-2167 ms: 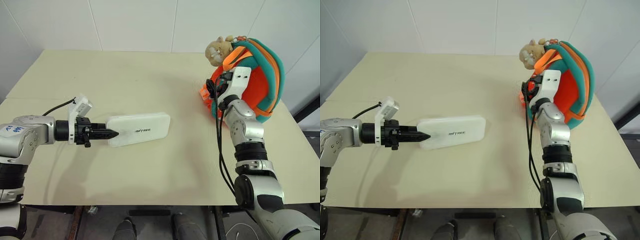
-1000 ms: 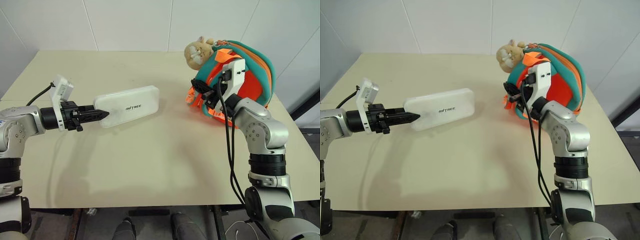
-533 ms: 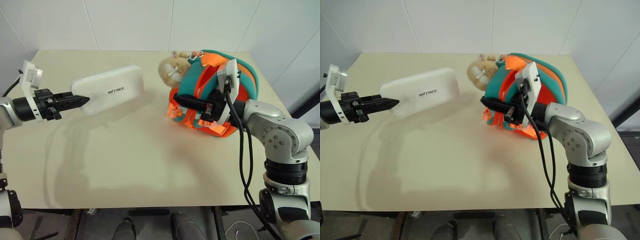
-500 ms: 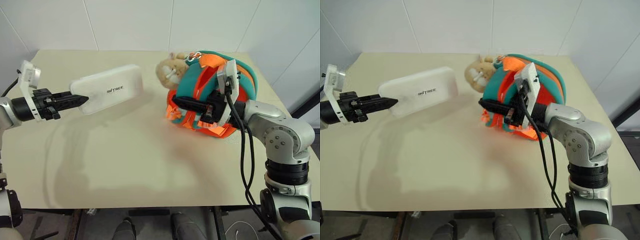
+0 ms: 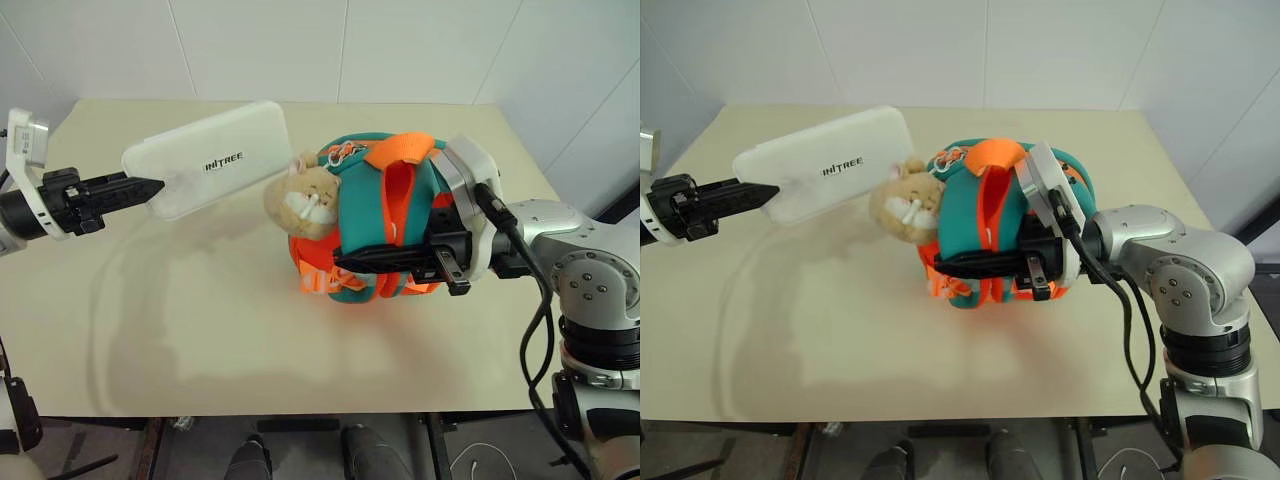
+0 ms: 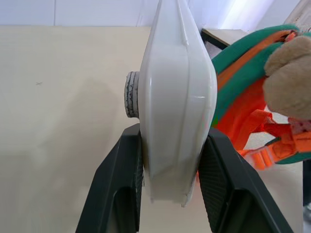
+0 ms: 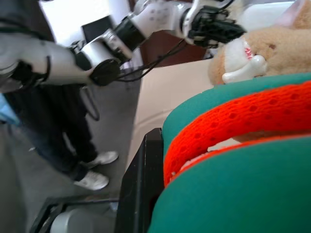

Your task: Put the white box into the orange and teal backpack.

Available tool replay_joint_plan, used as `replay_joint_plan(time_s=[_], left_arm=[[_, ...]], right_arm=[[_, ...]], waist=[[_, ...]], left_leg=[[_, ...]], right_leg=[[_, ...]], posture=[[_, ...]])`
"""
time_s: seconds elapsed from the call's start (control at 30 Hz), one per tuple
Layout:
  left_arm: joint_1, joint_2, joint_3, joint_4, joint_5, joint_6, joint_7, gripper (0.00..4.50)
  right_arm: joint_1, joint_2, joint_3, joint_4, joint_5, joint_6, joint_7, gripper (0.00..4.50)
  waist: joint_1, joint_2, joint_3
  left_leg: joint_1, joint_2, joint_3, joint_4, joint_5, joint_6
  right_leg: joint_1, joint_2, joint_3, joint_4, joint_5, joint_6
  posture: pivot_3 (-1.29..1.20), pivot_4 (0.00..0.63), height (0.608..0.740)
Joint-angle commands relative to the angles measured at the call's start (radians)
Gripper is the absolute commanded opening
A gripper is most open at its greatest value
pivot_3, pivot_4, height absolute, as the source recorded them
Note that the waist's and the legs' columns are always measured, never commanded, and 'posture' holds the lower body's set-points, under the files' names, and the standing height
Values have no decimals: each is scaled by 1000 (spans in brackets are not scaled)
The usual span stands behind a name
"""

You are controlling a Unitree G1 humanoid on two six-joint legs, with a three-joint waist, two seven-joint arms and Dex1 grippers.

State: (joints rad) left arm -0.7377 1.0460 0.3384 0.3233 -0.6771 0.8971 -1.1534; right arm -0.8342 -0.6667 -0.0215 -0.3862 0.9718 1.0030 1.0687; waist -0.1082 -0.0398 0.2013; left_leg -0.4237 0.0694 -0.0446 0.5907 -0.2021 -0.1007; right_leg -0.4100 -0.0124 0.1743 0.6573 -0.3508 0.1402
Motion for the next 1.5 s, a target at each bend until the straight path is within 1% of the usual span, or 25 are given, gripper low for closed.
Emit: replay_joint_plan(time_s=[0.03,0.27,0.47,0.57,0.73,0.97,1.2,1.37,1.5], left_arm=[[-8,53,42,-27,-28,7,-36,1244],[-14,78,44,-10,-21,8,-58,1244],[-25,81,31,-5,-22,-5,-105,1244],[-28,88,19,-7,-18,-19,-147,1244],[-39,90,23,4,-20,-44,-186,1244],[-62,110,68,33,-28,-55,-194,1244],[-60,133,84,7,-55,-19,-223,1244],[-75,130,79,8,-72,-20,-232,1244],[-60,133,66,-26,-90,1,-257,1244]], right_arm=[[-39,-31,-10,-15,36,-23,76,0],[-77,-39,6,46,2,-50,141,0],[-68,-45,26,74,-23,-64,174,0],[-73,-50,7,83,4,-41,170,0],[-62,-72,13,95,-11,-43,177,0],[-50,-99,15,135,-24,-43,190,0],[-74,-96,-30,144,43,8,168,0],[-40,-123,-18,133,26,11,186,0],[-21,-131,-3,137,1,-4,194,0]], waist=[[0,0,0],[2,0,0],[1,0,0],[1,0,0],[4,0,0],[3,0,0],[5,0,0],[11,0,0],[14,0,0]], left_leg=[[0,0,0,0,0,0],[0,0,0,0,0,0],[0,0,0,0,0,0],[0,0,0,0,0,0],[0,0,0,1,0,0],[0,0,0,1,0,0],[0,0,0,1,0,0],[0,0,0,2,0,0],[0,0,0,2,0,0]], right_leg=[[0,0,0,0,0,0],[0,0,-1,0,0,-1],[0,0,-1,1,-1,-1],[0,0,-1,1,-1,-1],[0,0,-1,2,-1,-1],[0,0,-1,2,-1,-1],[0,0,-1,3,-1,-1],[0,0,-1,3,-2,-1],[0,0,-1,3,-2,-1]], posture=[[0,150,740],[0,150,740],[0,150,740],[0,150,740],[0,150,740],[0,150,740],[0,150,740],[0,150,740],[0,150,740]])
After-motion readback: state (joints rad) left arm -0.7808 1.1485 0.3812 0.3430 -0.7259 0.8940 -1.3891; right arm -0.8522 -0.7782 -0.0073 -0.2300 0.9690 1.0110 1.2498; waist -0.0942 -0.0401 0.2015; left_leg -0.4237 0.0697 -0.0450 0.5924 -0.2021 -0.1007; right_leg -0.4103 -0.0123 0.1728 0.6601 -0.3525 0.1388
